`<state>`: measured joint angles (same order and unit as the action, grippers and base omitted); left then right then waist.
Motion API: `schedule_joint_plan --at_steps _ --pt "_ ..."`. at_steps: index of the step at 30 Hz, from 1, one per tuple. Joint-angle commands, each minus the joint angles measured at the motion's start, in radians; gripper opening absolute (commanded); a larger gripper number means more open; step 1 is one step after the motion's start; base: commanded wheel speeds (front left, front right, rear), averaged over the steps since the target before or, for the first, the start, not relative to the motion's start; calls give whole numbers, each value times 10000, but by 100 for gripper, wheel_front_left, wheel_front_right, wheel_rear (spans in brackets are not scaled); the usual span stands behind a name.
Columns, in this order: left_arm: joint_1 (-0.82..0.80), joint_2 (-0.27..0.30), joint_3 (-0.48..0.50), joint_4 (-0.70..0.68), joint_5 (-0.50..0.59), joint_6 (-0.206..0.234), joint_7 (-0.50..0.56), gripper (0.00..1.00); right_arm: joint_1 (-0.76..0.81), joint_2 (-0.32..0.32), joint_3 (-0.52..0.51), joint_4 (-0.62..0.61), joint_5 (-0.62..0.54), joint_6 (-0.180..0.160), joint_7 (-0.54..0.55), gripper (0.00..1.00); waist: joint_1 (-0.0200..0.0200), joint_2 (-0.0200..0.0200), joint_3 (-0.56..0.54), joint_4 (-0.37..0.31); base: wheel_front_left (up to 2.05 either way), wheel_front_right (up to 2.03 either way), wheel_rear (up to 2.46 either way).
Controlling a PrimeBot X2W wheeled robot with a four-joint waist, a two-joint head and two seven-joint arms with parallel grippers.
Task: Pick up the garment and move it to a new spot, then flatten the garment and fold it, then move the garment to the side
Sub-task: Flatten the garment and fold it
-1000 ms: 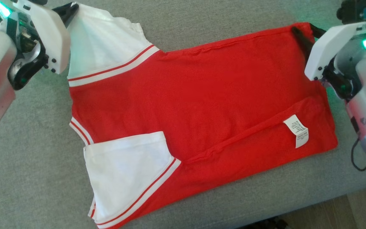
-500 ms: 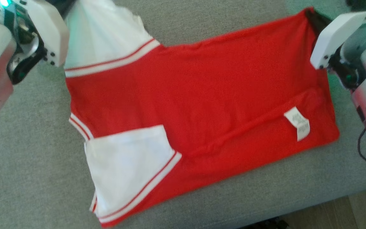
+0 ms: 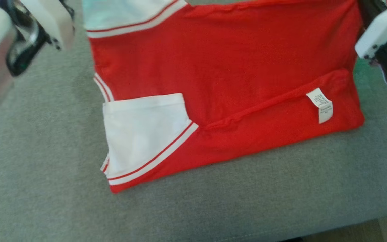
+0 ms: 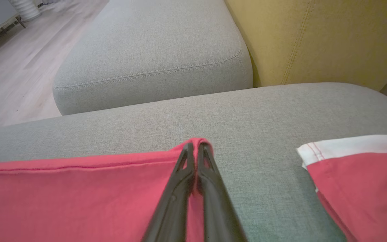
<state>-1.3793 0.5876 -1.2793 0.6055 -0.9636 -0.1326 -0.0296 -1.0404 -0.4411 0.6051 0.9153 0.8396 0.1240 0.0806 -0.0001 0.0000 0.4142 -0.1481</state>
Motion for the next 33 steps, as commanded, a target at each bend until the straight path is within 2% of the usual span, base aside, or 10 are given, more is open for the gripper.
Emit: schedule_joint_plan --at_steps 1,11,21,27,29,30,32,33 --pt "-163 411 300 -199 -97 19 -121 0 316 -245 11 -255 121 67 -103 0 1 0 -132 165 0 0 0" --pt "1799 1492 88 -2305 -388 117 -308 0 1703 -1147 72 -439 695 67 -340 0 1 0 -663 941 0 0 0" --pt "4177 2218 18 -4652 -102 1159 -215 0 3464 -1712 -19 -1130 1066 67 -648 0 1 0 -1088 1385 0 0 0" --pt "5411 2527 7 -5644 -43 1829 -434 0 4504 -1918 -187 -1677 1070 67 -753 0 1 0 -1321 1422 0 0 0" --pt "5610 2532 6 -5778 -92 1913 -433 0 4654 -1949 -227 -1753 1047 67 -760 0 1 0 -1339 1436 0 0 0" --pt "5809 2515 4 -5873 -171 1980 -429 0 4799 -1975 -279 -1804 1021 67 -758 3 1 0 -1351 1453 0 0 0" --pt "6113 2413 2 -5954 -191 2138 -479 0 5054 -1984 -401 -1879 962 67 -741 18 1 0 -1360 1481 0 0 0" --pt "6246 2314 10 -5935 -232 2228 -593 0 5161 -1968 -451 -1919 903 67 -751 43 1 0 -1363 1491 0 0 0"
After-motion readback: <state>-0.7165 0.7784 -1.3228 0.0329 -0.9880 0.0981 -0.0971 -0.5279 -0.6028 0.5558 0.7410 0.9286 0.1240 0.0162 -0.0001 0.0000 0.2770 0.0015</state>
